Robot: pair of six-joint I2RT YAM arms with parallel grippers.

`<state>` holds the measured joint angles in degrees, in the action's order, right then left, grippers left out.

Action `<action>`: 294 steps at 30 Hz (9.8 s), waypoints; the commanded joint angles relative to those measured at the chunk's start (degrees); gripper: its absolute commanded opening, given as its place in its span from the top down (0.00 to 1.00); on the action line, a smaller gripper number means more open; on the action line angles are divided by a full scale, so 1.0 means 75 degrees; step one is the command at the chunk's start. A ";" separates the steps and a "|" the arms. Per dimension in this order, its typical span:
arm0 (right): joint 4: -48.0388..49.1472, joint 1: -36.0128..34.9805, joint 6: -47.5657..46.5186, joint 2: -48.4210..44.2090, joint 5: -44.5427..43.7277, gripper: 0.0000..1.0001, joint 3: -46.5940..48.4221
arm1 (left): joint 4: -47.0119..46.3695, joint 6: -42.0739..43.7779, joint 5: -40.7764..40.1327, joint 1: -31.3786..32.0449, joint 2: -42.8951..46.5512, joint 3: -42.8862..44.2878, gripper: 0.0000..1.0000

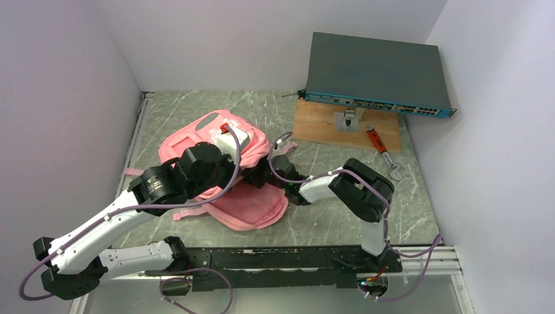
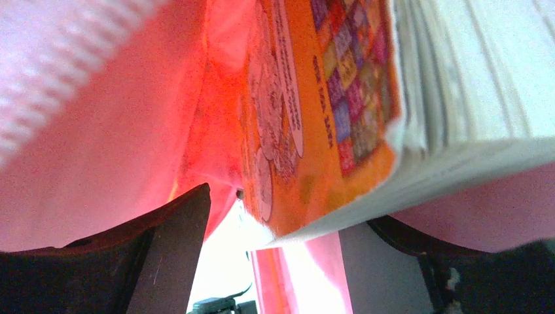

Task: Pack the student bag
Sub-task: Place the book in the student bag, then zip the student bag at the center of the board.

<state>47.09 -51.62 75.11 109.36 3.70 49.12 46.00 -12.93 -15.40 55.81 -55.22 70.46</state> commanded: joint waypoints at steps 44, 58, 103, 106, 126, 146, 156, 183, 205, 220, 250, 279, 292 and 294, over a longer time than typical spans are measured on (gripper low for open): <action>0.0764 -0.0287 -0.0869 0.0939 0.0454 0.75 0.1742 | -0.0989 0.0108 0.0132 0.0065 0.0450 0.0049 1.00; 0.0916 0.0232 -0.1310 0.0034 0.0474 0.61 -0.0085 | -0.1154 0.0066 0.0084 0.0064 0.0371 -0.0507 1.00; -0.3982 0.1538 -1.4816 -0.1142 0.4654 0.34 0.1182 | 0.0687 -0.2608 -0.4059 0.0069 0.3745 -0.1922 1.00; -0.4442 0.1538 -1.5291 -0.0996 0.4794 0.37 0.1521 | 0.0723 -0.2609 -0.4070 0.0058 0.3782 -0.1906 1.00; -0.5788 0.1866 -1.5917 0.0261 0.5983 0.43 0.3356 | 0.0924 -0.2663 -0.4084 0.0058 0.4070 -0.1993 1.00; -0.5541 0.1845 -1.5662 -0.0013 0.5908 0.36 0.3288 | 0.0776 -0.2587 -0.4026 0.0059 0.4115 -0.2053 1.00; -0.5666 0.1749 -1.5761 0.0115 0.5015 0.34 0.3532 | 0.0740 -0.2634 -0.3941 0.0059 0.4001 -0.2083 1.00; -0.7022 0.1865 -1.5755 0.0545 0.6548 0.55 0.3468 | 0.0415 -0.2456 -0.3835 0.0058 0.3812 -0.2165 1.00; -0.4977 0.1912 -1.4296 0.0155 0.5934 0.67 0.2410 | 0.0383 -0.2802 -0.3613 0.0051 0.3717 -0.2738 1.00; -0.4760 0.2173 -1.3717 0.0605 0.6378 0.50 0.2582 | 0.0420 -0.2876 -0.3573 0.0059 0.3774 -0.2808 1.00; 0.0433 0.2520 -0.6494 0.1420 0.7373 0.86 0.1769 | 0.0219 -0.2817 -0.3397 0.0059 0.3696 -0.2879 1.00; -0.3192 0.2195 -0.8764 0.1078 0.5236 0.86 0.2903 | 0.0407 -0.2937 -0.3439 0.0059 0.3830 -0.2923 1.00; -0.2823 0.2226 -0.8476 0.0694 0.5871 0.95 0.2282 | 0.0495 -0.2971 -0.3234 0.0053 0.3742 -0.2945 1.00; -0.3316 0.2272 -0.8302 0.0761 0.5920 0.96 0.2565 | 0.0541 -0.3018 -0.3098 0.0059 0.3748 -0.2997 1.00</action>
<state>24.10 -34.83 11.22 118.02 45.01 66.81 52.97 -33.89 -38.54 56.45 -26.89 47.81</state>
